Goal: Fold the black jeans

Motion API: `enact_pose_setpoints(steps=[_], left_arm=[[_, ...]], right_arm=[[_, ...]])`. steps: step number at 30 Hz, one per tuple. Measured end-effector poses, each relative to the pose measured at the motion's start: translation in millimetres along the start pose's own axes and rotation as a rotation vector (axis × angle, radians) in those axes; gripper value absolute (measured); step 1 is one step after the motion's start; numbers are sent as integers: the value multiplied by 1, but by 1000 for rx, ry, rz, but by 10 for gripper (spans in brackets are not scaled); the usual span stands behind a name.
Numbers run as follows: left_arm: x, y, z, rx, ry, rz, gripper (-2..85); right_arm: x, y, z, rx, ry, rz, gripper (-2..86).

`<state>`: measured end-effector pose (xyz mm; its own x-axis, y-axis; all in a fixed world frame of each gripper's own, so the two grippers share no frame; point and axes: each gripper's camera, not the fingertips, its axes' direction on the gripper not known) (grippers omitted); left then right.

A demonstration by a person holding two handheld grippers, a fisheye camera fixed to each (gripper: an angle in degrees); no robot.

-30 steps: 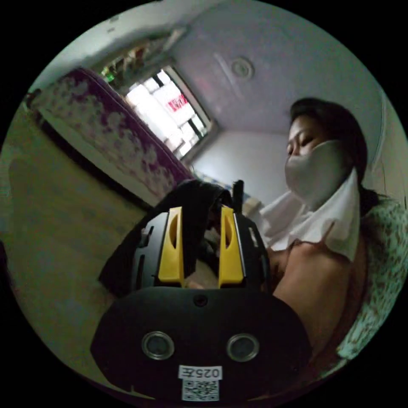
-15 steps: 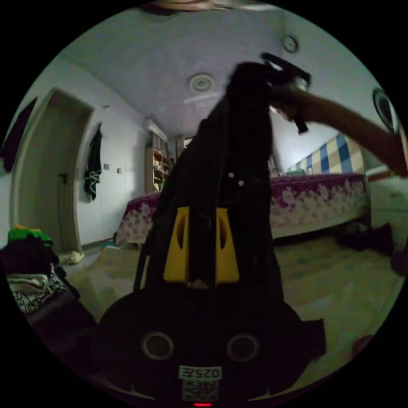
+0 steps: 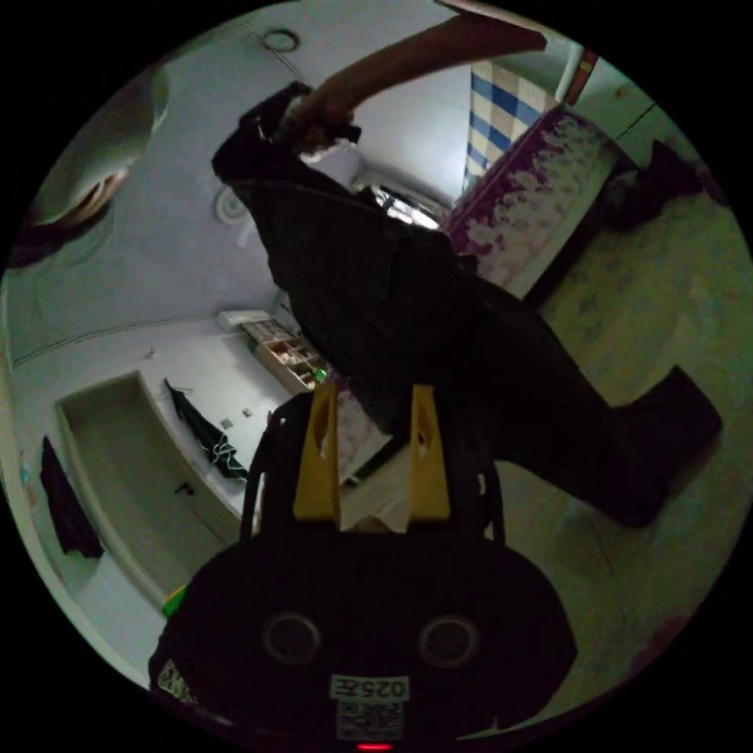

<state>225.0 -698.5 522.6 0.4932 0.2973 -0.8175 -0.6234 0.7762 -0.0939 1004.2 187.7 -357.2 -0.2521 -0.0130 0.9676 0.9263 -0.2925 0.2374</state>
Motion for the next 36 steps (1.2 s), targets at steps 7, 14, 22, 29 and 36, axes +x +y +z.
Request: enact_pose_setpoints(steps=[7,14,22,29,36], left_arm=[[35,-36,-7,164,-77,112,109],[-3,-52,29,191,-114,35,41],[-179,-75,169,208,687,-826,-12],[-309,-145,408,164,1562,-1469,-12],[-285,60,504,-194,1474,-2137,-15]], right_arm=[[25,-4,10,8,-15,84,20],[42,14,23,8,12,126,21],[141,45,6,-309,435,243,18],[119,-83,-83,-131,952,-6,12],[149,-161,132,-523,467,-261,14]])
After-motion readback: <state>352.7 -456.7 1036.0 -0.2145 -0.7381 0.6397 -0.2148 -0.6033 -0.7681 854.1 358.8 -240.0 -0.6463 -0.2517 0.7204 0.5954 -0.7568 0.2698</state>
